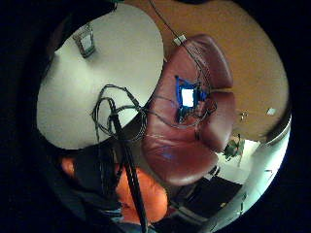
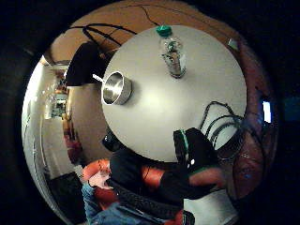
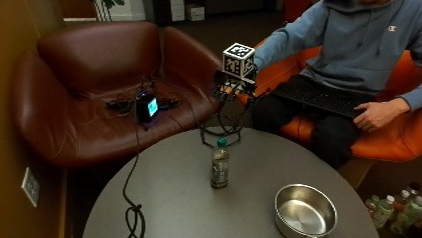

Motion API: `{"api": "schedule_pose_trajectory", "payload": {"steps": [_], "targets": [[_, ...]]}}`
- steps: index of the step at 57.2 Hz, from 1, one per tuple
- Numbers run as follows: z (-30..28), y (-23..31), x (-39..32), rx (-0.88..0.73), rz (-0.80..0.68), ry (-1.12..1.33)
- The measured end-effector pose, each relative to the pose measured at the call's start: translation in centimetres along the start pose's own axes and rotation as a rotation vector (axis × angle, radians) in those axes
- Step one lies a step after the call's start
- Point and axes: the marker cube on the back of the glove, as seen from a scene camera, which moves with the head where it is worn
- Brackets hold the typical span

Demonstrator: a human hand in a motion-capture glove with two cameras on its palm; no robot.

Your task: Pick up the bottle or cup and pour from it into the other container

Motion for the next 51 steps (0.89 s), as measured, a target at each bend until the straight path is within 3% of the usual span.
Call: {"api": "schedule_pose_trajectory", "payload": {"steps": [10,30,51], "targets": [[0.1,-2.3,1.2,-0.033,0.021,-0.044],[5.0,-7.3,3.9,-0.044,0.058,-0.394],[9.7,-13.4,2.7,-0.012,-0.004,-0.613]]}}
